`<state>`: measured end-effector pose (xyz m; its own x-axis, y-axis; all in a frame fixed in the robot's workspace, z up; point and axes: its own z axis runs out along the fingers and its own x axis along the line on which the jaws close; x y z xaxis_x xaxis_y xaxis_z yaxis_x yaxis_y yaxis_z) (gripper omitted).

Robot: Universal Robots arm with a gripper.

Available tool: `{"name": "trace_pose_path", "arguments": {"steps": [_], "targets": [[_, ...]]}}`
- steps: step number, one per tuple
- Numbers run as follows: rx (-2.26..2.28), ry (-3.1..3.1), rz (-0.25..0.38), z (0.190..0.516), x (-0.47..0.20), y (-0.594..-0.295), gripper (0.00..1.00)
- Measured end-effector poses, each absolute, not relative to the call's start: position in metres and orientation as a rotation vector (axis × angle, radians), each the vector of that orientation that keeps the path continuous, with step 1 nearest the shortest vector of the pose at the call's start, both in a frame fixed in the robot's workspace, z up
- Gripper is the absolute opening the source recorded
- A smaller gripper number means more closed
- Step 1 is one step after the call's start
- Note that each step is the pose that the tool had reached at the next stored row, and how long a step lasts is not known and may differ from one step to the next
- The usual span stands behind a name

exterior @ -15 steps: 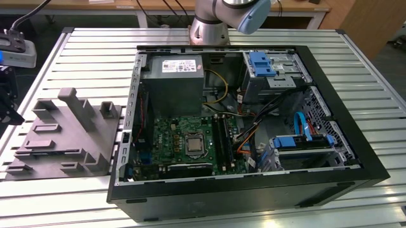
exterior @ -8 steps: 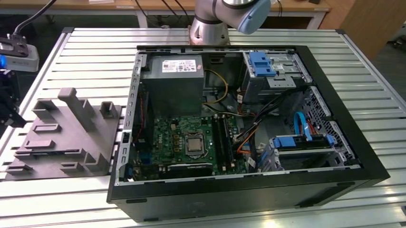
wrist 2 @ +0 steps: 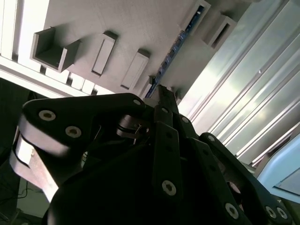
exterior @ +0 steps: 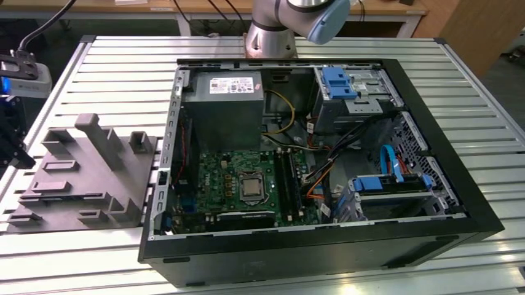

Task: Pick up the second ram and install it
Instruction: 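Pick up the second ram and move it above second insertion slot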

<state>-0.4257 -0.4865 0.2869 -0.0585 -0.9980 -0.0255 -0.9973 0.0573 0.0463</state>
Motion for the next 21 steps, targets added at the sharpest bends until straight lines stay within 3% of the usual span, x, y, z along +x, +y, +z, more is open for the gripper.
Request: {"name": "trace_pose_path", "arguments": {"steps": [21], "targets": [[2.223, -2.197, -0.079, 0.260, -0.426, -0.488, 0.10]]}}
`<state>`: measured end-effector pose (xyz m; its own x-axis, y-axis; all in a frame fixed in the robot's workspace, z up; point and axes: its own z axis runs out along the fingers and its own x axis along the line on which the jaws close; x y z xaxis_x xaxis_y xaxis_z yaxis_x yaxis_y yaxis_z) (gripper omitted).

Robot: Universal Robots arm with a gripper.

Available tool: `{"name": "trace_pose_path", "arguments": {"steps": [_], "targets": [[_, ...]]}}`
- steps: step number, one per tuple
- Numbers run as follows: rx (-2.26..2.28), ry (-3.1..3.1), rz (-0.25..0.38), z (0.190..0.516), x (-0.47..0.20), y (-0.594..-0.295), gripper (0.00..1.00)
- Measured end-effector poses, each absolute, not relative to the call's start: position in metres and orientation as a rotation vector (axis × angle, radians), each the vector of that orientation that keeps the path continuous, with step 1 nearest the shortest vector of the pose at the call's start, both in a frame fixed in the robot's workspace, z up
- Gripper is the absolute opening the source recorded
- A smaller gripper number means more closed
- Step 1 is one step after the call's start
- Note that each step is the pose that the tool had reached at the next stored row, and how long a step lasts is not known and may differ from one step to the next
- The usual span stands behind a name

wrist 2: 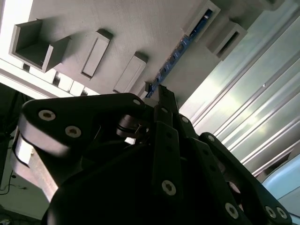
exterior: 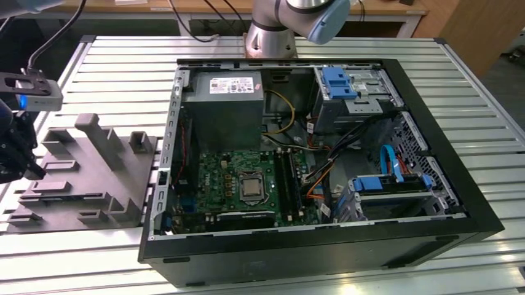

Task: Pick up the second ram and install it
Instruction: 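Pick up the second ram and move it above second insertion slot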

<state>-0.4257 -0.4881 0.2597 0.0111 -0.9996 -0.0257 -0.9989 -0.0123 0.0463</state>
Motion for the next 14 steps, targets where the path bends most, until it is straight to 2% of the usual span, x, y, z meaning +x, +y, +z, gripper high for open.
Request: {"name": "trace_pose_path", "arguments": {"steps": [14], "targets": [[2.185, -2.237, -0.080, 0.246, -0.426, -0.491, 0.10]]}}
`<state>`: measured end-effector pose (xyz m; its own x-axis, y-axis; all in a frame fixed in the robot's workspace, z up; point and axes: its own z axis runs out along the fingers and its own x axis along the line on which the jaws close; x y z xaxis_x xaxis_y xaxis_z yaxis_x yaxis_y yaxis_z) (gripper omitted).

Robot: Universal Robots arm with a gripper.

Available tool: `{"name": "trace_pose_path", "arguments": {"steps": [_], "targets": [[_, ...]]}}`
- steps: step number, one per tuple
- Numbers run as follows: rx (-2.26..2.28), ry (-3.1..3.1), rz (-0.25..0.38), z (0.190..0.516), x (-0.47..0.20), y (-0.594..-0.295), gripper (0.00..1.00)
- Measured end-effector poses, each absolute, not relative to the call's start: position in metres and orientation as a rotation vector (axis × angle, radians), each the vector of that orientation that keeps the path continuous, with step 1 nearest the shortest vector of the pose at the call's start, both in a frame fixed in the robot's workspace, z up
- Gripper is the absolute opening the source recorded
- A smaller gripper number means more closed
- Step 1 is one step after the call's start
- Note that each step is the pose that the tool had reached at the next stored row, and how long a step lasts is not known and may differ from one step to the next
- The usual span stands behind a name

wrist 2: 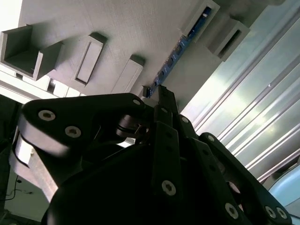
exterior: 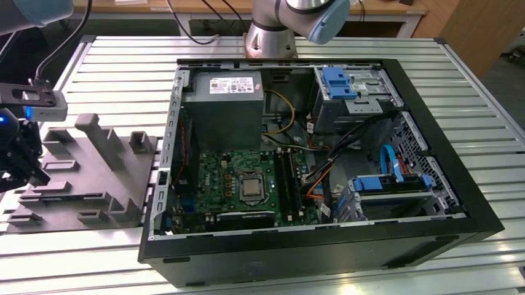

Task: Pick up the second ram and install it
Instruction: 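Pick up the second ram and move it above second insertion slot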

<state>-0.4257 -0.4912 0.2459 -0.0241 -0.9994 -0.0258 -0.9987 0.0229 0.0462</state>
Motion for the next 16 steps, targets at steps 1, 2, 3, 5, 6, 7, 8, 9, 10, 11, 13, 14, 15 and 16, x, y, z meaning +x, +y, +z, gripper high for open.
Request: {"name": "trace_pose_path", "arguments": {"steps": [1, 2, 3, 5, 6, 7, 8, 9, 10, 11, 13, 14, 15, 16], "targets": [[2.183, -2.238, -0.080, 0.245, -0.426, -0.491, 0.10], [2.182, -2.239, -0.080, 0.244, -0.426, -0.492, 0.10], [2.181, -2.240, -0.080, 0.243, -0.426, -0.492, 0.10], [2.179, -2.243, -0.080, 0.241, -0.426, -0.492, 0.10], [2.178, -2.244, -0.080, 0.240, -0.426, -0.493, 0.10], [2.176, -2.245, -0.080, 0.239, -0.426, -0.493, 0.10], [2.174, -2.248, -0.080, 0.238, -0.426, -0.493, 0.10], [2.171, -2.250, -0.080, 0.237, -0.426, -0.494, 0.10], [2.169, -2.252, -0.080, 0.236, -0.426, -0.494, 0.10], [2.168, -2.254, -0.080, 0.235, -0.426, -0.494, 0.10], [2.165, -2.257, -0.080, 0.232, -0.426, -0.494, 0.10], [2.164, -2.258, -0.080, 0.231, -0.426, -0.495, 0.10], [2.163, -2.259, -0.080, 0.230, -0.426, -0.495, 0.10], [2.162, -2.260, -0.080, 0.229, -0.426, -0.495, 0.10]]}}
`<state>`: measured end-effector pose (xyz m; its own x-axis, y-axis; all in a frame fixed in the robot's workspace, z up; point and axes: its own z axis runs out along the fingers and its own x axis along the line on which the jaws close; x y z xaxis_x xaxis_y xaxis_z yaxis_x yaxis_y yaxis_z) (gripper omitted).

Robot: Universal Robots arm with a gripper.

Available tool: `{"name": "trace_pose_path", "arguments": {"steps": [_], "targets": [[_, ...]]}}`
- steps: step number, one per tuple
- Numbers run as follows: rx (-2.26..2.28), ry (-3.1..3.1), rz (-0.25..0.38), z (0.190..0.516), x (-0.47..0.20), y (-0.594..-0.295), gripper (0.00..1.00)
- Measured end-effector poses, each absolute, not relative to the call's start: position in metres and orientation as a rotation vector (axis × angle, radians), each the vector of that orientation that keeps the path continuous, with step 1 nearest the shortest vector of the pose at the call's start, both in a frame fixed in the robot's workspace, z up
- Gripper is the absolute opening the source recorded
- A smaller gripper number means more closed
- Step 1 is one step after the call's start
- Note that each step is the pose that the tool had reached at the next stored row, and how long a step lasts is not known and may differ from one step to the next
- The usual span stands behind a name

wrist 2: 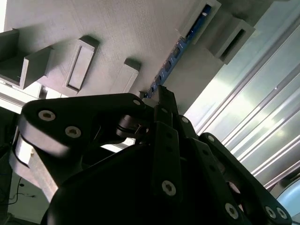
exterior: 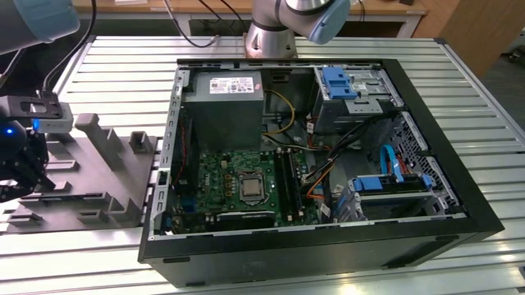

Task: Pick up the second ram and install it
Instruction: 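Pick up the second ram and move it above second insertion slot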

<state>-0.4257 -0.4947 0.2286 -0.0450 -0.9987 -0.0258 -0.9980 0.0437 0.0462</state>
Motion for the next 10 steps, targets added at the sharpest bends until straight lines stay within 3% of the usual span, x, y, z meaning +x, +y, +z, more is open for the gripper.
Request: {"name": "trace_pose_path", "arguments": {"steps": [10], "targets": [[2.159, -2.262, -0.080, 0.2255, -0.4257, -0.4948, 0.10]]}}
